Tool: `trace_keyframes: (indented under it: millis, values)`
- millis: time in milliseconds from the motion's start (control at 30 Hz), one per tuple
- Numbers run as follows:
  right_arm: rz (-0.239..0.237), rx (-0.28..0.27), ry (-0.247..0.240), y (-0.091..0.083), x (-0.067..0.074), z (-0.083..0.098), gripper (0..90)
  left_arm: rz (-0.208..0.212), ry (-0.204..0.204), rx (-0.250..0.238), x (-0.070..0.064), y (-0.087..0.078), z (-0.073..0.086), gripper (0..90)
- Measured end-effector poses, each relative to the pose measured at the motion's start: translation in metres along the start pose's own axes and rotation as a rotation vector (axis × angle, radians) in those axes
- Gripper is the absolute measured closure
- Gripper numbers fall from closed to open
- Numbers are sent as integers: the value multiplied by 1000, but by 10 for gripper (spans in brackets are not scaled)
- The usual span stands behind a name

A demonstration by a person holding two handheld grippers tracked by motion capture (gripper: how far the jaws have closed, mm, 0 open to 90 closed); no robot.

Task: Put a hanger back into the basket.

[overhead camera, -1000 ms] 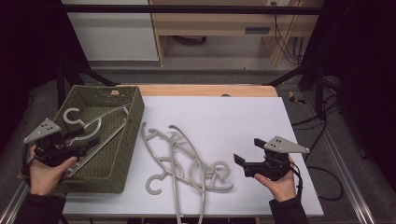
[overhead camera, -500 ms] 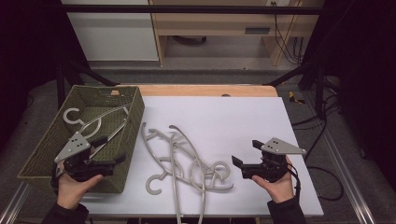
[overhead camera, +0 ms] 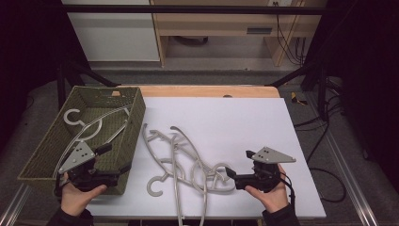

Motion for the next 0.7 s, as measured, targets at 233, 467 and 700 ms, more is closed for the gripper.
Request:
trace_keyframes:
  millis: [233, 467, 700]
  values:
    - [-60, 76, -20, 12, 32, 14, 122, -7, 5, 11, 3, 2, 4, 74]
    - [-108, 120, -18, 23, 60, 22, 140, -8, 0, -3, 7, -2, 3, 69]
    - [-166, 181, 6, 38, 79, 36, 206, -23, -8, -10, 14, -5, 2, 69]
Point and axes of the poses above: each handheld gripper's, and its own axes: y roughly forward along the jaws, z roughly out of its underside, x roughly to its left, the point moved 9 cm from there along y, roughly forward along the jaws, and after that the axes turned 15 degrees about -y, right-handed, at the moved point
